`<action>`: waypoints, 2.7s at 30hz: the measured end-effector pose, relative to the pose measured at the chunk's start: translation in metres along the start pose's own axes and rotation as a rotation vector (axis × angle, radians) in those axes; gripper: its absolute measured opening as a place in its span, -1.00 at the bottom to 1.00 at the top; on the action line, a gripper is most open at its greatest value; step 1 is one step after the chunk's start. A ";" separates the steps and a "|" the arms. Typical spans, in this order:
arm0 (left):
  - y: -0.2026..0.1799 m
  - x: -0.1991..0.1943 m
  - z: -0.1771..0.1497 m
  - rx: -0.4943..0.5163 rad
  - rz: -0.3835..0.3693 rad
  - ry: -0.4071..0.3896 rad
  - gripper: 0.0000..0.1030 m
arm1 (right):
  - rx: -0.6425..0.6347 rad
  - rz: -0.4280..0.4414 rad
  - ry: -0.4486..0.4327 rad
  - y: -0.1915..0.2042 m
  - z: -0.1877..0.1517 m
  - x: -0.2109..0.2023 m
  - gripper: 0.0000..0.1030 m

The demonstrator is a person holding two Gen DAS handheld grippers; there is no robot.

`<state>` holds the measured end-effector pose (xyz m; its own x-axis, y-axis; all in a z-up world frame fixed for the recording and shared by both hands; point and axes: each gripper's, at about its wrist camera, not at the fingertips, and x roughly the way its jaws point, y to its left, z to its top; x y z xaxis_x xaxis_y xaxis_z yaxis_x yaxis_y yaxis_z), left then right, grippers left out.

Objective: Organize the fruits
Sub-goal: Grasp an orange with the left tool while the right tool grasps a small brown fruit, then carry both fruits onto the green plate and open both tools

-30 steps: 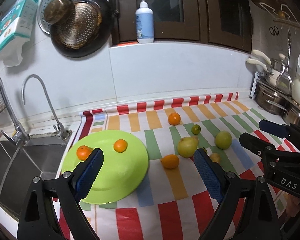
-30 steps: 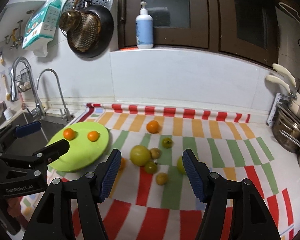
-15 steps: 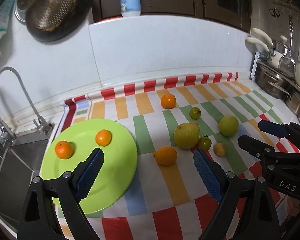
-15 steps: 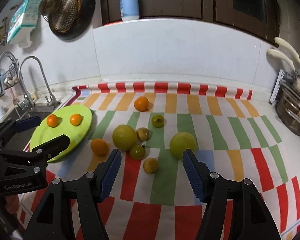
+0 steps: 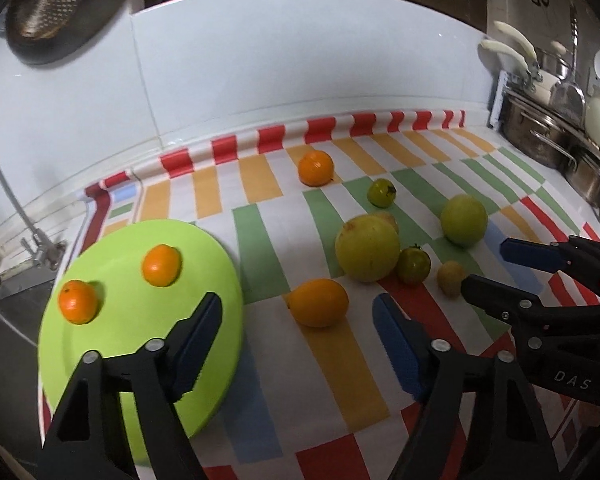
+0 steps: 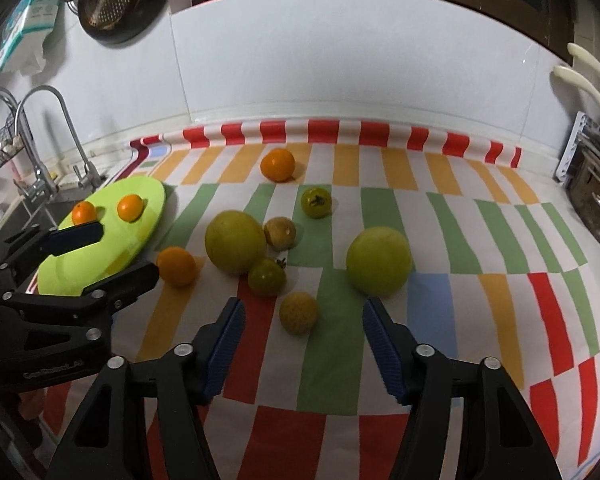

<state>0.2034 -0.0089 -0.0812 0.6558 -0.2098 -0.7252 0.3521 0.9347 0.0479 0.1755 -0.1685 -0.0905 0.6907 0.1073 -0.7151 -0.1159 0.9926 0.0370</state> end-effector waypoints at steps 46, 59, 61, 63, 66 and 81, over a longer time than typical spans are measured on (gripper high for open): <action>0.003 -0.035 0.006 -0.050 -0.024 -0.037 -0.23 | -0.009 0.086 -0.050 0.016 0.007 -0.027 -0.47; 0.024 -0.088 -0.002 -0.081 0.037 -0.119 -0.23 | -0.060 0.139 -0.133 0.046 0.018 -0.066 -0.47; 0.030 -0.094 -0.003 -0.086 0.047 -0.127 -0.23 | -0.073 0.150 -0.144 0.053 0.020 -0.069 -0.47; 0.036 -0.099 -0.004 -0.092 0.059 -0.134 -0.23 | -0.084 0.158 -0.156 0.059 0.023 -0.071 -0.47; 0.045 -0.106 -0.006 -0.102 0.073 -0.142 -0.23 | -0.100 0.174 -0.170 0.071 0.028 -0.071 -0.47; 0.101 -0.114 -0.014 -0.151 0.134 -0.151 -0.23 | -0.153 0.223 -0.195 0.125 0.047 -0.059 -0.47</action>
<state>0.1545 0.1138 -0.0032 0.7864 -0.1111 -0.6076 0.1591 0.9869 0.0255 0.1542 -0.0483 -0.0110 0.7580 0.3448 -0.5537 -0.3755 0.9248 0.0619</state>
